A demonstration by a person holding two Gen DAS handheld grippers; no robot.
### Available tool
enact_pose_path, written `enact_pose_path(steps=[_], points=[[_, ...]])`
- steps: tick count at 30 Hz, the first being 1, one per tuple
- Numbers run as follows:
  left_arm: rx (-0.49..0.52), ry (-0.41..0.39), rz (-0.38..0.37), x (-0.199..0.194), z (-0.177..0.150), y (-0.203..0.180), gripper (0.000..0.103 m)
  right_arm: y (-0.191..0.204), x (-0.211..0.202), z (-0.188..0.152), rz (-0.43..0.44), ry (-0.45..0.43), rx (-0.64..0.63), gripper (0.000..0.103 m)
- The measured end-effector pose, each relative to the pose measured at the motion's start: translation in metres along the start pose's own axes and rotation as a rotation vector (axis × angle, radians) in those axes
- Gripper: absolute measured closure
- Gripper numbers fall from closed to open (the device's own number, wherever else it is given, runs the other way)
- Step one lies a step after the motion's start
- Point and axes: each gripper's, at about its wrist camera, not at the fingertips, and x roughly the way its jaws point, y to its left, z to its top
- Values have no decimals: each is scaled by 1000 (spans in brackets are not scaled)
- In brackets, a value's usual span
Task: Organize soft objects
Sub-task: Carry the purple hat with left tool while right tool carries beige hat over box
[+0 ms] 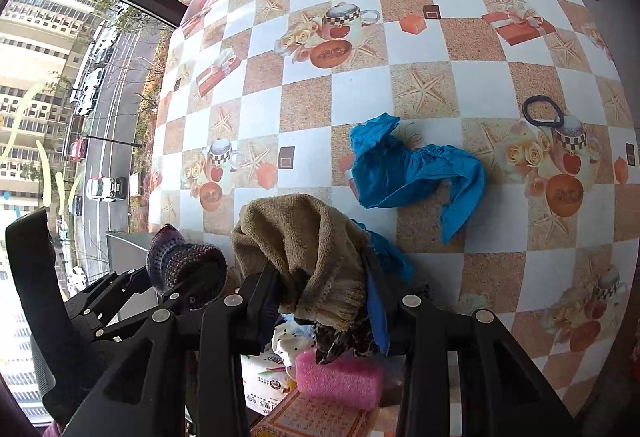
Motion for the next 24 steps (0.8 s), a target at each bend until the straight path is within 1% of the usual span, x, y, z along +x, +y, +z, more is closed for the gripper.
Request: enact_pose_path(steps=[8, 16, 24], points=[[34, -43, 10, -27, -36, 5, 47, 21, -21, -28, -19, -16, -62, 63], [74, -82, 7, -48, -67, 5, 47, 33, -44, -52, -32, -43, -77, 63], [90, -95, 1, -59, -90, 7, 47, 45, -57, -75, -47, -67, -91, 63]])
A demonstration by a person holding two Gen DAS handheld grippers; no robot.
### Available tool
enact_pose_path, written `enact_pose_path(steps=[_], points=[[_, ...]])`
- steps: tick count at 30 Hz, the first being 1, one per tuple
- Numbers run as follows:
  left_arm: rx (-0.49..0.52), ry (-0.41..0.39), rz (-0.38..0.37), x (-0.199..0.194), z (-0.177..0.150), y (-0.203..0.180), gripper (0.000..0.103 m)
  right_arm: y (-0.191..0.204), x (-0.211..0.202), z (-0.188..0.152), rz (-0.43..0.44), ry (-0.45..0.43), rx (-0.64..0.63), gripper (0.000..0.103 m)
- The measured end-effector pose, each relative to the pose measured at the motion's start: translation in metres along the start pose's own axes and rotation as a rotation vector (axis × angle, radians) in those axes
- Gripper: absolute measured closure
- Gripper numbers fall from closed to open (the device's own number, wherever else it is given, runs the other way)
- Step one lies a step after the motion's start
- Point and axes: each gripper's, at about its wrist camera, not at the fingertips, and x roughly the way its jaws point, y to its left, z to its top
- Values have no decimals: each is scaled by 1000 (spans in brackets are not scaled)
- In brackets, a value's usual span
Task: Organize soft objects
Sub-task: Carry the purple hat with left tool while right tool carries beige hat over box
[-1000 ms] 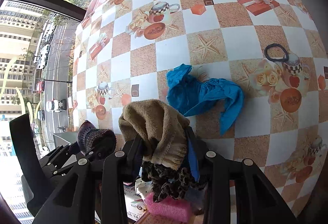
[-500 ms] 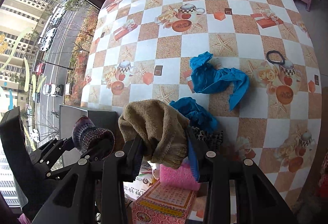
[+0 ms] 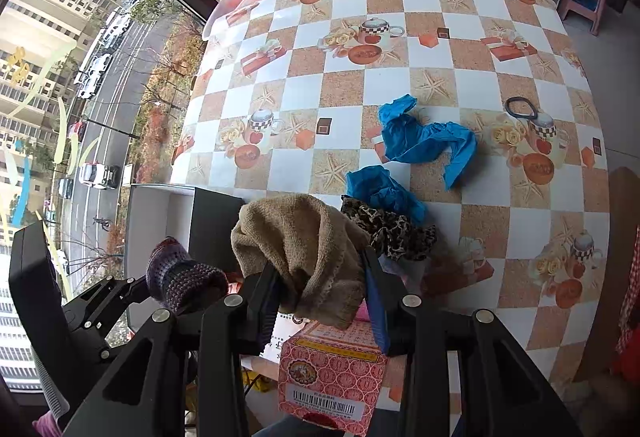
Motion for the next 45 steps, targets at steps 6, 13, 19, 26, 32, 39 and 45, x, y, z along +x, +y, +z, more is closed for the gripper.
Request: enact_pose_path(steps=[6, 13, 19, 26, 32, 39, 45], points=[[-7, -16, -12, -10, -13, 0, 47, 5, -8, -14, -18, -14, 3, 63], [11, -40, -30, -21, -25, 2, 47, 11, -22, -29, -35, -46, 18, 63], [44, -70, -44, -32, -36, 3, 47, 15, -32, -42, -33, -81, 58, 63], [31, -91, -55, -41, -48, 9, 47, 24, -36, -54, -50, -78, 32, 63], [0, -83, -60, -38, -56, 4, 47, 22, -41, -64, -58, -65, 2, 63], [-34, -50, -72, -32, -73, -10, 47, 14, -51, -90, -48, -37, -29, 63], [-65, -48, -51, -36, -87, -7, 47, 14, -42, -113, -16, 12, -57, 63]])
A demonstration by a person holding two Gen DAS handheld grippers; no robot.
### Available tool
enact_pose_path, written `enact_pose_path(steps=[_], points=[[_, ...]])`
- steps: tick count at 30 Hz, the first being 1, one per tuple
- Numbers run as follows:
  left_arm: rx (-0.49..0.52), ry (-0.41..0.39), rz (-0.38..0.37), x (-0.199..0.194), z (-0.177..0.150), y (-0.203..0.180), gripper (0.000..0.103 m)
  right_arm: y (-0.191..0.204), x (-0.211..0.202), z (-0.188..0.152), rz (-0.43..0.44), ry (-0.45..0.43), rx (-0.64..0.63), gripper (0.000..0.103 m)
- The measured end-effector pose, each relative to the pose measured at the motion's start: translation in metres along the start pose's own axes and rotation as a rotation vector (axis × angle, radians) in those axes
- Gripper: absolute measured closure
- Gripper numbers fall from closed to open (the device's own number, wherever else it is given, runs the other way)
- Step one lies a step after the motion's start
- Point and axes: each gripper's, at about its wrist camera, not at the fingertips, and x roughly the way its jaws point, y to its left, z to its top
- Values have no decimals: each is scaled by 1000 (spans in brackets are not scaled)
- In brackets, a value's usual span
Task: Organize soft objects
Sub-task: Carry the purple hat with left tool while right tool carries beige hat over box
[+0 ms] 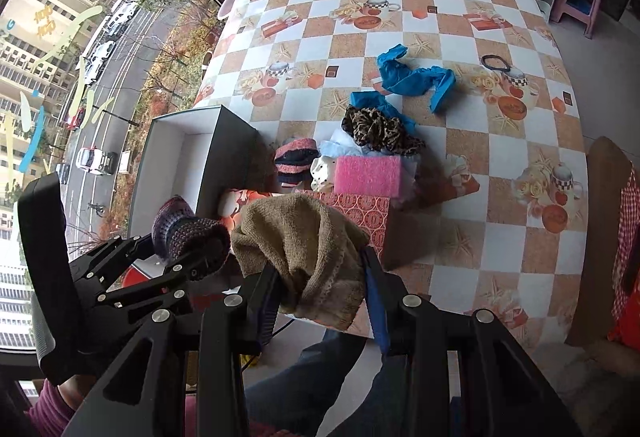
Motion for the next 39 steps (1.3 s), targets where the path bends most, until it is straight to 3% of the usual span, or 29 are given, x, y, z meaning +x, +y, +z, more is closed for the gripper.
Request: enact_pose_path(steps=[17, 39], points=[[-192, -14, 71, -17, -28, 53, 47, 75, 31, -20, 32, 83, -263, 63], [-476, -36, 125, -24, -53, 150, 46, 172, 72, -3, 53, 172, -543, 63]])
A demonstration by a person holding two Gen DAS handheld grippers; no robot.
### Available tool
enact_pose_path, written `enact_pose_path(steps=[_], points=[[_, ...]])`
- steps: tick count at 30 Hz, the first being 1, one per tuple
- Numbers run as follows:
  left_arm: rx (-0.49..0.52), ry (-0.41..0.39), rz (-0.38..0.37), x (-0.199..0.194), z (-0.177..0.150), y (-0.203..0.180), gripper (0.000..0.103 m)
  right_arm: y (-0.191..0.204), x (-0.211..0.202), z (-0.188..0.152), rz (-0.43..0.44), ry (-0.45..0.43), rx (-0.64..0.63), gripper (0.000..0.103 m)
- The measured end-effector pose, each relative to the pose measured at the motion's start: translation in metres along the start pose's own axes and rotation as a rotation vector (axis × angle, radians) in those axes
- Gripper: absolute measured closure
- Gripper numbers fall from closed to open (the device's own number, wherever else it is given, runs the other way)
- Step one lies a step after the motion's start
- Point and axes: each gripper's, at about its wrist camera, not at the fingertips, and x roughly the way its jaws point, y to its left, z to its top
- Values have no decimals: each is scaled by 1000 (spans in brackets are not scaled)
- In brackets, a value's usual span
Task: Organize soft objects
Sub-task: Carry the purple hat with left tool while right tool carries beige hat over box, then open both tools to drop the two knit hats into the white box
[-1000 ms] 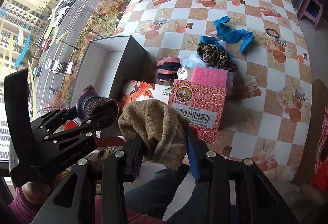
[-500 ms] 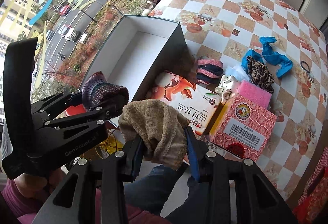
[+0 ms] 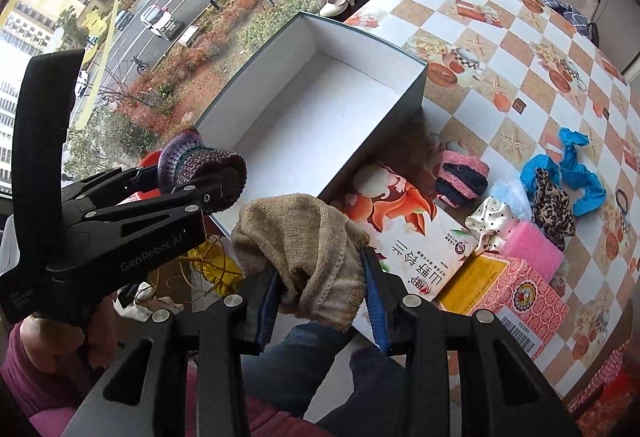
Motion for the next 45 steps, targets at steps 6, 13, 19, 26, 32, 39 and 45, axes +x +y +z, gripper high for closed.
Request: enact_pose_path(steps=[6, 13, 19, 26, 32, 39, 45], points=[[-55, 14, 15, 9, 4, 23, 46, 17, 8, 19, -1, 15, -53, 63], [-82, 35, 41, 23, 4, 45, 46, 30, 20, 38, 3, 33, -79, 63], [-87, 59, 52, 37, 8, 56, 46, 34, 31, 50, -6, 55, -88, 63], [-80, 62, 62, 48, 16, 63, 46, 42, 43, 62, -9, 75, -106, 63], [-84, 76, 62, 55, 17, 66, 46, 50, 52, 64, -11, 97, -133, 63], [-90, 77, 60, 56, 17, 69, 46, 52, 56, 67, -15, 109, -141, 63], [-88, 76, 62, 57, 19, 69, 46, 54, 60, 67, -16, 112, -147, 63]])
